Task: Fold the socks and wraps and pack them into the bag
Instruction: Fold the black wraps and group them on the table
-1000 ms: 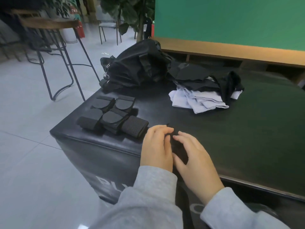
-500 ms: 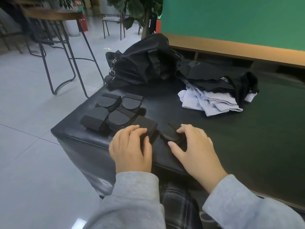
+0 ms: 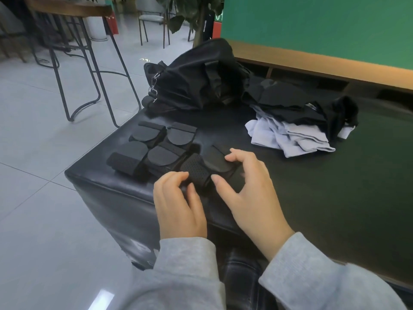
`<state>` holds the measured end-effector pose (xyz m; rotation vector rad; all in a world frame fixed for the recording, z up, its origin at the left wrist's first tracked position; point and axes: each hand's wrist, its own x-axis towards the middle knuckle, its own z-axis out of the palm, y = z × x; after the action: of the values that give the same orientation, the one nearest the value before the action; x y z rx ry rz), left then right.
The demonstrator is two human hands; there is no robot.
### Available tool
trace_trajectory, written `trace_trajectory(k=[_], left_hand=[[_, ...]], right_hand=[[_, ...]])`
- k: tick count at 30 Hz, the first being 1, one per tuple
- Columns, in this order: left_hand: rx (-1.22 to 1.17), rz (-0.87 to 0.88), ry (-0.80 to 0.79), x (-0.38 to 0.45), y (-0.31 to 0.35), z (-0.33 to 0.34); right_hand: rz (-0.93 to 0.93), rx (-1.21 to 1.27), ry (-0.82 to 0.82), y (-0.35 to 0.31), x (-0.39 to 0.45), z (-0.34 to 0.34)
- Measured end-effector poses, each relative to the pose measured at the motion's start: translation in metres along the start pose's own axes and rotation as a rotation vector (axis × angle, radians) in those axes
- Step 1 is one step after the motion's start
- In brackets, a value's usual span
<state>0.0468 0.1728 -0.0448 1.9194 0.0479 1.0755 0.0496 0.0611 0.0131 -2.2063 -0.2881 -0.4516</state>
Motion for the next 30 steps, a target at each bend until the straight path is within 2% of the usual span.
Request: trace_trajectory(k=[3, 6, 10, 12, 17, 30], left_hand=[[0.015, 0.027, 0.04, -0.001, 0.001, -0.002], [0.144, 0.055, 0.103, 0.0, 0.003, -0.005], [0.246, 0.006, 0.173, 0.016, -0.002, -0.013], [0.294, -0.033, 0.133, 0.026, -0.012, -0.018], [0.402, -0.196, -0.119, 0.041, -0.025, -0.026], [0.441, -0.195, -0.186, 0.058, -0.034, -0.024]], right_hand=[[0.006, -0.027, -0.078, -0.002, 0.005, 0.009], [0.008, -0.104, -0.186, 0.0, 0.006, 0.016], [0.012, -0.124, -0.228, 0.002, 0.005, 0.016], [0.013, -0.138, -0.248, 0.002, 0.004, 0.015], [-0.005, -0.161, -0.274, 0.001, 0.002, 0.017], [-0.057, -0.322, -0.245, -0.002, 0.015, 0.027]])
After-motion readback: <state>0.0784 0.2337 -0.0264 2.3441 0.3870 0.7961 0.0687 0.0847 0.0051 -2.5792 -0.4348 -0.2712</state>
